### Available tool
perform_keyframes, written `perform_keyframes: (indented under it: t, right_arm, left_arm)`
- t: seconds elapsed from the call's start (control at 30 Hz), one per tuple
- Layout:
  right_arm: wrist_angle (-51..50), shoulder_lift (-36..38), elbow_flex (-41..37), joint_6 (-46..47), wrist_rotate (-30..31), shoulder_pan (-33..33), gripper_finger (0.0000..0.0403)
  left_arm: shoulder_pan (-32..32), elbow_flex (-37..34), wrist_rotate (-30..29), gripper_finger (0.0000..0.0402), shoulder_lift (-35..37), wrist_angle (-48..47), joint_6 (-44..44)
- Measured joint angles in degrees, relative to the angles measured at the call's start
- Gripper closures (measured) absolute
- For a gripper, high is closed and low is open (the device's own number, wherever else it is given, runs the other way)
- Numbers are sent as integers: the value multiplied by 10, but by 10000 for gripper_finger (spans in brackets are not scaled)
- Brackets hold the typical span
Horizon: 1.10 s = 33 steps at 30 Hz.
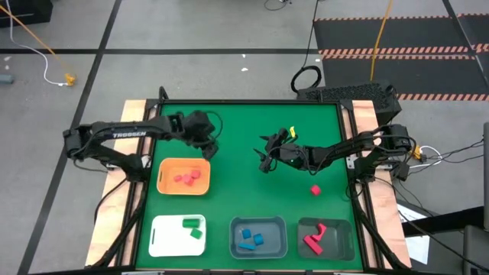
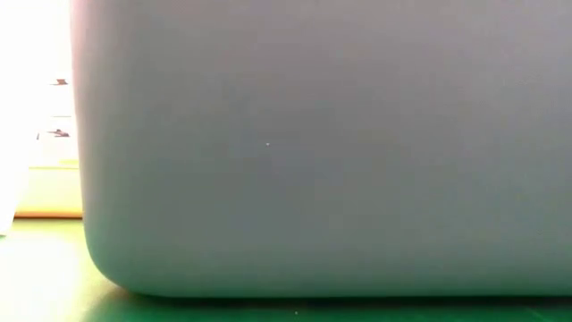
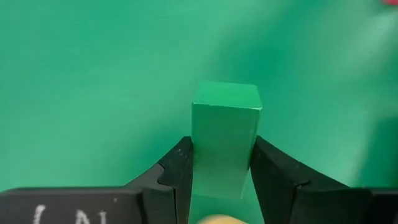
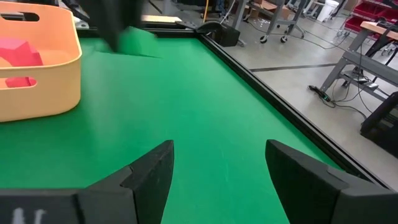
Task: Sort & place blocks by color
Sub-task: Put the green block into the white bin
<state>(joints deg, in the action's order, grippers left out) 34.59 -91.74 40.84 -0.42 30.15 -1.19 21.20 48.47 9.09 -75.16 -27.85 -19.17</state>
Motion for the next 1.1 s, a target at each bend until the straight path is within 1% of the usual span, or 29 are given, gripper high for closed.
perform_keyframes:
  t: [0.27, 0.37, 0.5, 0.67, 0.83, 0.97, 1.1]
  right_arm:
    - [-3, 0, 0, 0, 0, 0, 158]
    - [-3, 0, 0, 0, 0, 0, 158]
    - [-4, 0, 0, 0, 0, 0, 158]
    - [-6, 0, 0, 0, 0, 0, 158]
    - [-6, 0, 0, 0, 0, 0, 158]
    - [-6, 0, 0, 0, 0, 0, 158]
    - [-6, 0, 0, 0, 0, 0, 158]
  left_arm:
    - [-158, 0, 59, 272, 53, -30, -122]
    - [-224, 0, 66, 272, 61, -58, -146]
    - [-304, 0, 78, 261, 61, -85, -227]
    - [-407, 0, 94, 271, 61, -85, -325]
    - [-501, 0, 94, 271, 62, -85, -381]
    - [-544, -2, 76, 256, 62, -90, -426]
    - [-558, -4, 47, 248, 62, -93, -459]
